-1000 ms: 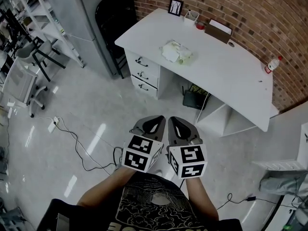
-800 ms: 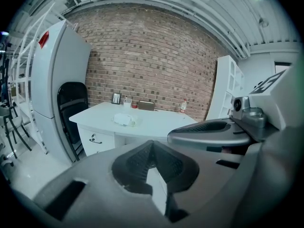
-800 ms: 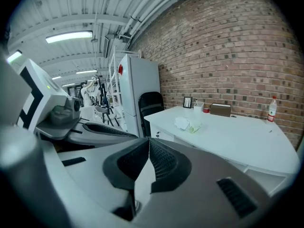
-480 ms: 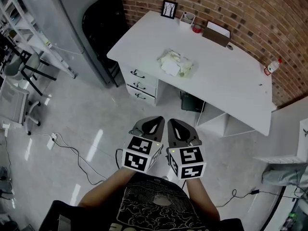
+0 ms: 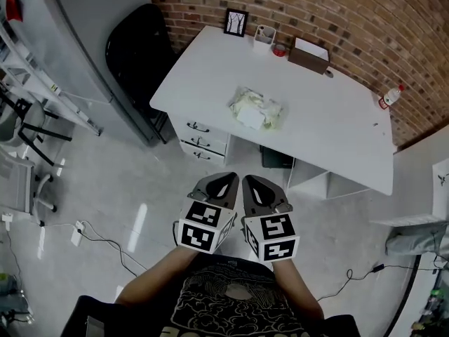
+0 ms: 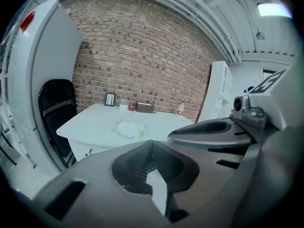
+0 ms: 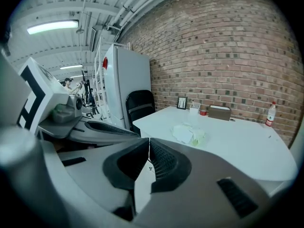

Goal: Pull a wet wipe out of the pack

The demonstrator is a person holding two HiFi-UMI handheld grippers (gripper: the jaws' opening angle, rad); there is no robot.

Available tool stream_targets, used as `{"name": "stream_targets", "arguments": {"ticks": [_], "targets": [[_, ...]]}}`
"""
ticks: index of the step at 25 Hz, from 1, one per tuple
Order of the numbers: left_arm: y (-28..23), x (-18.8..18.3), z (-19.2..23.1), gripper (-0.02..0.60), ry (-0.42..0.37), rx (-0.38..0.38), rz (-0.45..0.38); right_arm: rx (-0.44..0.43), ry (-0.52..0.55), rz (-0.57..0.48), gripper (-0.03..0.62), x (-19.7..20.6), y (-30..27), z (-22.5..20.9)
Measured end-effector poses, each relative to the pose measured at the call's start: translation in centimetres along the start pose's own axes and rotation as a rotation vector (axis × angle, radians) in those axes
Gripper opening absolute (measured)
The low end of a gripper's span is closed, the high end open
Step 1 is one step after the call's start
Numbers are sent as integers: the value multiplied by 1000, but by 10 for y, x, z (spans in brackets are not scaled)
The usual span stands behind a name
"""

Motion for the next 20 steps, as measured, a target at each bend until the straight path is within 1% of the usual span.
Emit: {"name": "stream_targets", "arguments": {"ticks": [4,9,20], "targets": [[6,-9,18,12,-13,34,-5,34,-4,6,18,-9,-10,11],[7,-11,28,12,-21,60,-10,56,-12,5,18,-13,-15,18],[7,-15,46,12,-44,64,-7,60,-21,-7,18,-17,-32,24]]}}
Point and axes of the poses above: the fingertips, and each gripper's own axes: y backward along the fingers, z to its left, x out of its underside, the point moved 4 cm from there along y, backward along the fingers, and after that the axes turned 15 degrees about x, right-handed, at the moved point
